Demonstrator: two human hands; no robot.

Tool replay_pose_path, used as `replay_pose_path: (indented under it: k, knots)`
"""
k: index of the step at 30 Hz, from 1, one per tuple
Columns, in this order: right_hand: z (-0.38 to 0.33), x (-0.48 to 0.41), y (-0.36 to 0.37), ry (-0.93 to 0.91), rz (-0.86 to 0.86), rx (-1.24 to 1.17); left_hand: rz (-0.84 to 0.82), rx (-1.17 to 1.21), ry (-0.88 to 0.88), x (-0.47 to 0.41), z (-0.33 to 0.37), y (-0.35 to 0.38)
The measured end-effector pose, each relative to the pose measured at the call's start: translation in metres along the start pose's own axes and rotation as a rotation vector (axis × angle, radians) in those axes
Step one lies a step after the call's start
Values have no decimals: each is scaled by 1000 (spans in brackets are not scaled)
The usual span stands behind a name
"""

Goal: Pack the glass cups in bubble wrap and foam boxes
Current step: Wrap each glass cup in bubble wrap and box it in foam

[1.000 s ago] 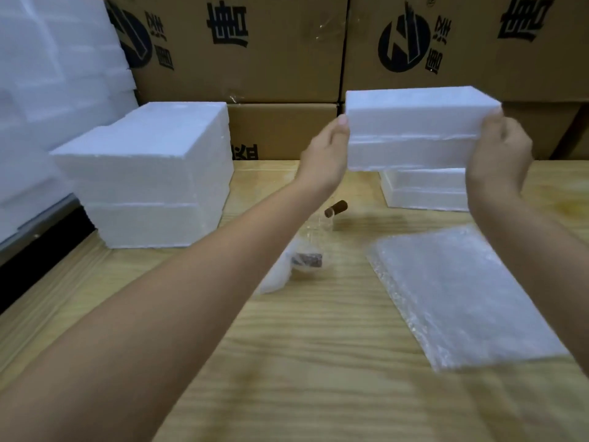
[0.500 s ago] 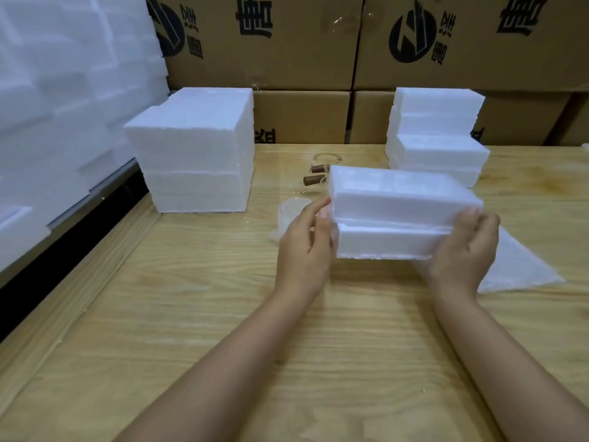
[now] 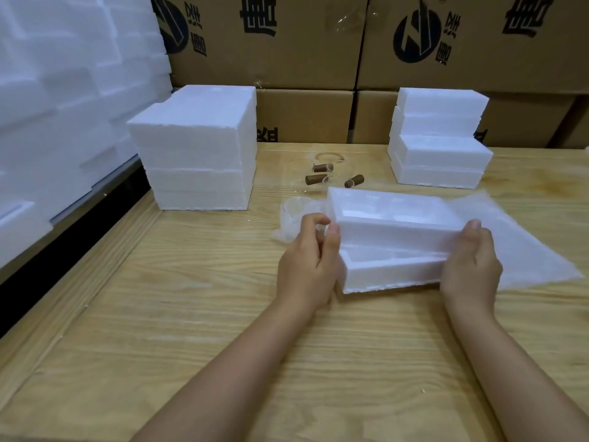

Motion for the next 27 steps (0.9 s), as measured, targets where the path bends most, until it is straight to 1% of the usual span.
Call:
replay_pose_path:
  k: [4,8,10,14,16,18,19,21,23,24,27]
  knots:
    - [9,-17,-9,14,14,124,-185,-21,-19,-5,-1,18]
    - [16,-29,-11,52,54,154,-355,18,-35,-15,-3,38]
    - [16,-33,-7,64,44,159,-396,10,-32,-22,-3,44]
    - [15,-39,4,96,0,164,-420,49,-64,-34,-6,51]
    - [14,-40,5,92,14,160,-427,54,-75,-36,-6,51]
    - [10,-39,2,30,78,134,-405,20,-27,-35,-4,46]
    - [6,-38,-1,-19,115,113,-364,-1,8,-33,-1,41]
    - [0,-32,-7,-86,149,41,-215,-16,70,-28,4,26]
    - [-7,-24,-10,-104,120,-106,-42,4,135,-23,10,7]
    - [-11,-18,-10,-124,93,-175,20,15,161,-21,12,-1]
    - [-25,0,-9,-213,-11,-257,113,71,159,-16,12,-24]
Point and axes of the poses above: each hand's wrist, its own x-axis away from the middle knuckle, its own y-axis out of the palm, z = x × y, the point moved 4 cm from there along -x, towards the middle knuckle, and after that the axes turned 2 degrees about -x, right-handed, at the moved point
